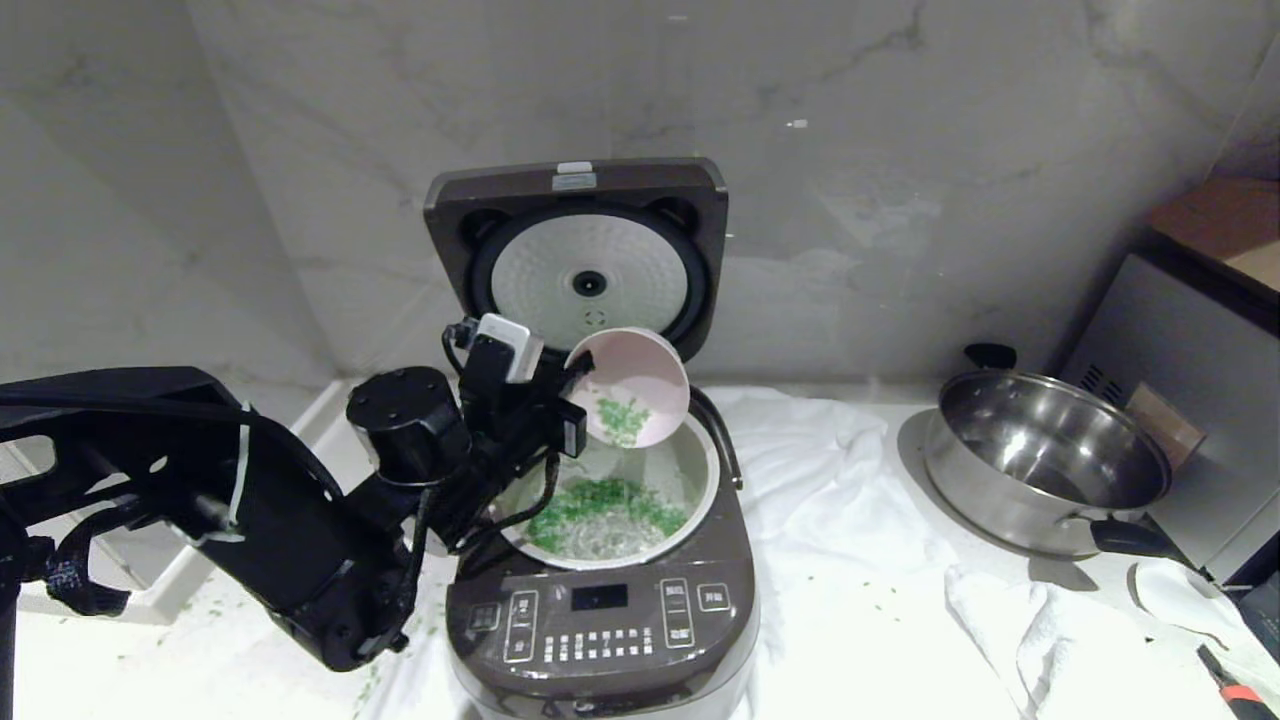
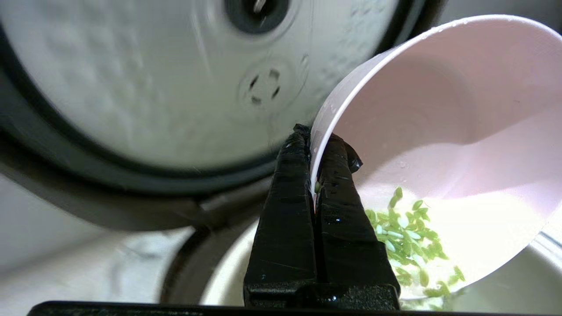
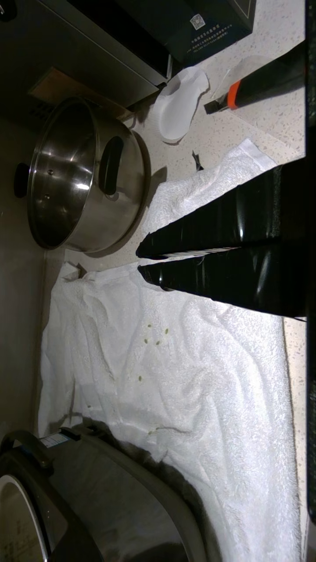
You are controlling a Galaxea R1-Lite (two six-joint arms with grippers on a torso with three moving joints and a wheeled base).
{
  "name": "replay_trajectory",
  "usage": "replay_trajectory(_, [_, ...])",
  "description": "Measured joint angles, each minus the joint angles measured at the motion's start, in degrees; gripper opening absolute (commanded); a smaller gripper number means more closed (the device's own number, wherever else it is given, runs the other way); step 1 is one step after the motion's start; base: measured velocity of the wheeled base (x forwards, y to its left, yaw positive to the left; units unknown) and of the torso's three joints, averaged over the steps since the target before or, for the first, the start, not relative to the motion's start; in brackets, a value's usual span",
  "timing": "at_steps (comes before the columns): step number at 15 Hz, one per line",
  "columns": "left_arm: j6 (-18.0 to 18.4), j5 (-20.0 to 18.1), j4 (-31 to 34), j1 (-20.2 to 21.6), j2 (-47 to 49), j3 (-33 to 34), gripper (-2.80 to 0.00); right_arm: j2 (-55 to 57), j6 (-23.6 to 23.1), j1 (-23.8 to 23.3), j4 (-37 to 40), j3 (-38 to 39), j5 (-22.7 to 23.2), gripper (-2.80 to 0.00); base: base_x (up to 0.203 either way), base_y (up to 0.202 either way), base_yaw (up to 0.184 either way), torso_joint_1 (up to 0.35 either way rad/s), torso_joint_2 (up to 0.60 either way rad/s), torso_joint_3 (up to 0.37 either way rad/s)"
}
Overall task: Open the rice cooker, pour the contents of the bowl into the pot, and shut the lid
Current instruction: Pour the water from the bowl into the rice cooker
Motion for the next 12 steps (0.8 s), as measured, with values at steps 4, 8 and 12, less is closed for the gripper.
replay_trajectory(4, [2.9, 0.0, 0.0, -0.8, -2.0, -0.1, -2.8, 0.0, 0.0, 0.0, 0.0, 0.0, 0.0, -2.8, 0.0, 0.0, 0.0, 0.0, 0.0, 0.0])
replay_trajectory(8, [5.9, 0.0, 0.0, -0.9, -2.7, 0.5, -2.8, 0.0, 0.0, 0.0, 0.0, 0.0, 0.0, -2.8, 0.0, 0.0, 0.0, 0.0, 0.0, 0.0])
replay_trajectory(12, [7.1, -0.1, 0.0, -1.2, -3.3, 0.7, -2.8, 0.0, 0.0, 0.0, 0.0, 0.0, 0.0, -2.8, 0.0, 0.0, 0.0, 0.0, 0.0, 0.0])
